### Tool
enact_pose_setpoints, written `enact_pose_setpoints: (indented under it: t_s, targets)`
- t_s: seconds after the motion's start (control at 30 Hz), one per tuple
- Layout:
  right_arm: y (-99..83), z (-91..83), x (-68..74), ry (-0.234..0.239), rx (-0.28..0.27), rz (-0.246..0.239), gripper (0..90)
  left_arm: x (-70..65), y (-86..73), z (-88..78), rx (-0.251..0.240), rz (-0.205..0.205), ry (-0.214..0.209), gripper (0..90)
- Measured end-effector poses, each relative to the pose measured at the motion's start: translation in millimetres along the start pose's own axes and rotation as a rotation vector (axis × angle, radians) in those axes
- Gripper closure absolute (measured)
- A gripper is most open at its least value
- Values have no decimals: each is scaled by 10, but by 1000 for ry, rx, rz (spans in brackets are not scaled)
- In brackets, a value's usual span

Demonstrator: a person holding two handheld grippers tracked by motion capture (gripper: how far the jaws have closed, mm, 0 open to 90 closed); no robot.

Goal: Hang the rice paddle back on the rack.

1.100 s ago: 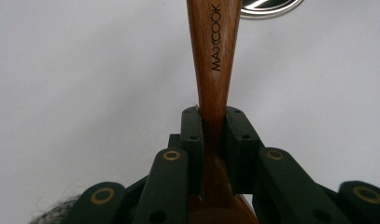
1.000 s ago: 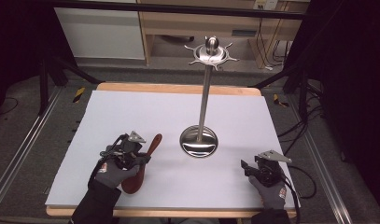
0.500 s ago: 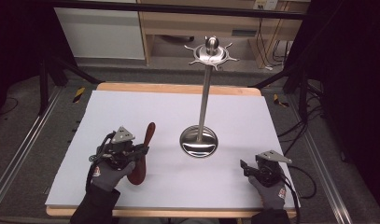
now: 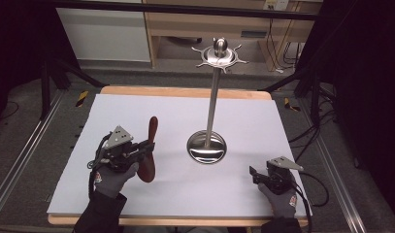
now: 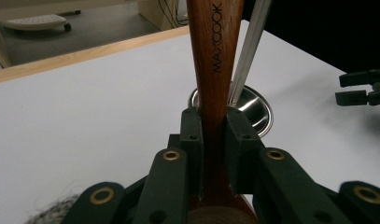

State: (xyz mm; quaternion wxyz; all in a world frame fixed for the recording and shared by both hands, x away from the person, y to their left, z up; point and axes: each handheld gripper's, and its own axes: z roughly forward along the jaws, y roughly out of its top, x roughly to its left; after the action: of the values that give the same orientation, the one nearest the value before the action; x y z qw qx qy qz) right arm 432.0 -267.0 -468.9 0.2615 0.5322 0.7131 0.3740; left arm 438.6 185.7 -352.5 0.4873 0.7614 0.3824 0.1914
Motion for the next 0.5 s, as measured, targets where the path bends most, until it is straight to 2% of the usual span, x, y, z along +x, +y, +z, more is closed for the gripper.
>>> enact_pose_setpoints:
  t_s: [0.17,0.5]
  targets:
    - [-2,6,6,3,-2,-1,280,-23,91,-21,-40,-6,-17,782]
    - [-7,19,13,-2,0,-12,264,-107,296,-73,-94,24,-32,782]
